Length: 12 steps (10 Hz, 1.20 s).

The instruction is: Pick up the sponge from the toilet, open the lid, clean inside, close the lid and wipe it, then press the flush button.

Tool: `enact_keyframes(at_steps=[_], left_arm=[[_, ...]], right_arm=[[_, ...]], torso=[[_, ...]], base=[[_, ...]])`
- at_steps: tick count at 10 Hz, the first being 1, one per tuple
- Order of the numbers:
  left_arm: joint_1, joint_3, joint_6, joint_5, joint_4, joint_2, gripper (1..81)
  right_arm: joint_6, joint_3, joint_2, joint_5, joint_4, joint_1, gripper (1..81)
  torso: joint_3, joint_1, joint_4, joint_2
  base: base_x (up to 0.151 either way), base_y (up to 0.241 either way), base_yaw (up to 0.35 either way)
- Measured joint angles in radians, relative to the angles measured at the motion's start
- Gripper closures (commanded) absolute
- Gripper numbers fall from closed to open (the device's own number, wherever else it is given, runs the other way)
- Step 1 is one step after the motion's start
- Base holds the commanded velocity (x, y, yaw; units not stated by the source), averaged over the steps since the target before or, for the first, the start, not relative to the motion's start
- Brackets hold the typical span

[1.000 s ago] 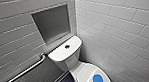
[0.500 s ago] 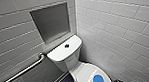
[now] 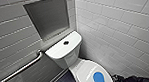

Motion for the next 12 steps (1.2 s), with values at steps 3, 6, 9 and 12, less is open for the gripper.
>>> enact_keyframes(at_steps=[3, 6, 9, 12], left_arm=[[0.0, 0.0, 0.0, 0.0, 0.0, 0.0, 1.0], [-0.003, 0.0, 0.0, 0.001, 0.0, 0.0, 1.0], [-0.003, -0.001, 0.0, 0.003, 0.0, -0.001, 1.0], [-0.003, -0.011, 0.0, 0.006, 0.0, -0.001, 1.0]], right_arm=[[0.001, -0.028, 0.026, -0.042, 0.0, 0.029, 1.0], [0.003, -0.077, 0.07, -0.06, -0.001, 0.042, 1.0], [0.016, -0.121, 0.144, -0.059, -0.001, 0.041, 1.0], [0.019, -0.176, 0.185, -0.043, 0.003, 0.014, 1.0]], torso=[[0.0, 0.053, 0.0, -0.083], [0.0, 0.069, 0.0, -0.109], [0.0, 0.069, 0.0, -0.109], [0.0, 0.069, 0.0, -0.109]], base=[[0.0, 0.0, 0.0], [0.0, 0.0, 0.0], [0.0, 0.0, 0.0], [0.0, 0.0, 0.0]])
